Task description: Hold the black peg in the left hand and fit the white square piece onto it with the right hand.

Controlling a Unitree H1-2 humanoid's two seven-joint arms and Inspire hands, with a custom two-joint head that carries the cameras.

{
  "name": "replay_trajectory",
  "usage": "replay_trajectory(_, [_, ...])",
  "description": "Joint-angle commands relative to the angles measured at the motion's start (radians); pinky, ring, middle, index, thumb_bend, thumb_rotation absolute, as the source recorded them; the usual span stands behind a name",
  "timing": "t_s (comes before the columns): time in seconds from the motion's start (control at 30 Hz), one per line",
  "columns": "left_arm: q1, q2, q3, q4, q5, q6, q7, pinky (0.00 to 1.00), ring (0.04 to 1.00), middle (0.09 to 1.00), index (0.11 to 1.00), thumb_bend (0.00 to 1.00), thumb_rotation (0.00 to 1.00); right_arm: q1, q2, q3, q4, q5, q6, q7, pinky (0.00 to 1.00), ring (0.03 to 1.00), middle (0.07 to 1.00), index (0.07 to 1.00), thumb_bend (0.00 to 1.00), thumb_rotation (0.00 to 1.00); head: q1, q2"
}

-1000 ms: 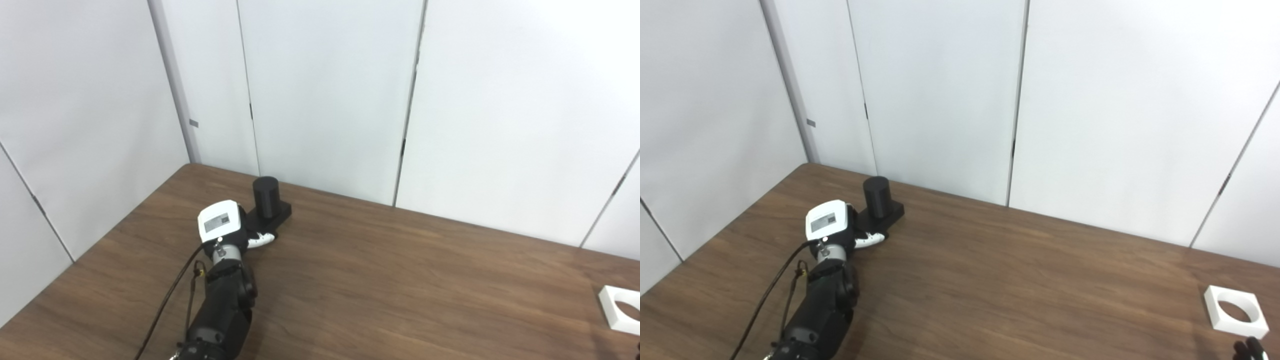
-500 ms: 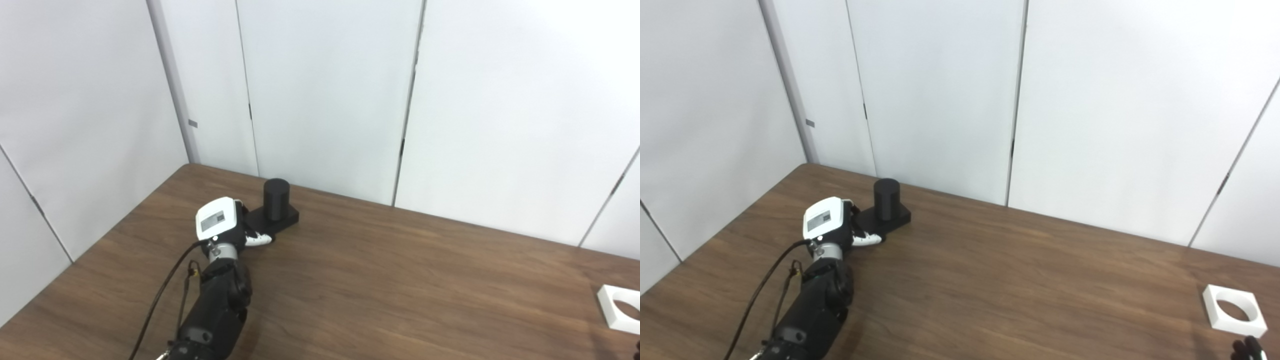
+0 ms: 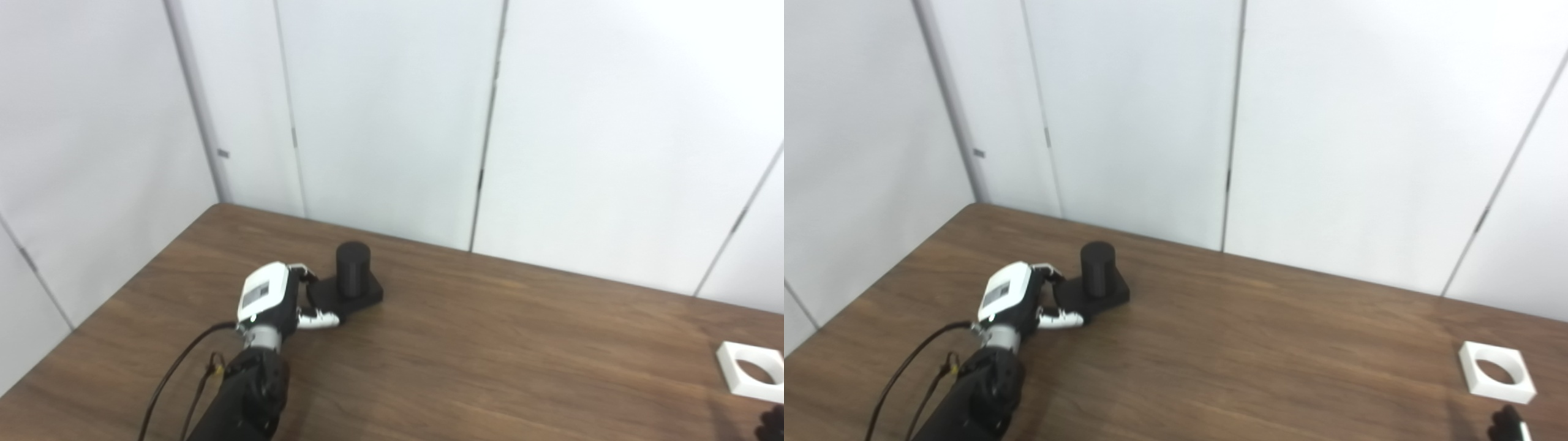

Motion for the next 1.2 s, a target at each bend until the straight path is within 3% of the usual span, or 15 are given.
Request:
replay_trajectory(0.0, [0.004,0.0,-0.022,-0.063,-0.019,-0.044,-0.018,0.65,0.778,0.76,0.489,0.51,0.05,0.026,0.021,0.01,-0.008,-0.015,-0.004,-0.013,1.0,1.0,0.987,1.0,0.71,0.97,-0.01,0.008])
replay_trajectory(0.3, [0.121,-0.015,-0.135,-0.23,-0.005,-0.106,-0.083,0.67,0.795,0.787,0.491,0.5,0.06,0.037,0.038,0.025,-0.044,-0.048,-0.001,-0.028,1.0,1.0,0.985,1.0,0.64,0.99,-0.079,0.054])
replay_trajectory(0.63, [0.22,-0.012,-0.231,-0.312,0.016,-0.238,-0.107,0.66,0.799,0.8,0.491,0.51,0.05,0.037,0.042,0.055,-0.079,-0.099,0.006,-0.05,1.0,1.0,0.982,1.0,0.58,1.0,-0.164,0.139])
replay_trajectory(0.9, [0.282,-0.015,-0.287,-0.342,0.018,-0.318,-0.144,0.71,0.84,0.817,0.49,0.51,0.05,0.032,0.072,0.069,-0.136,-0.094,0.097,-0.09,1.0,1.0,0.96,1.0,0.63,0.95,-0.238,0.211])
replay_trajectory(1.17, [0.327,-0.021,-0.368,-0.35,0.059,-0.358,-0.167,0.72,0.841,0.813,0.49,0.51,0.05,0.034,0.063,0.101,-0.189,-0.142,0.155,-0.119,1.0,1.0,0.957,1.0,0.63,1.0,-0.293,0.262])
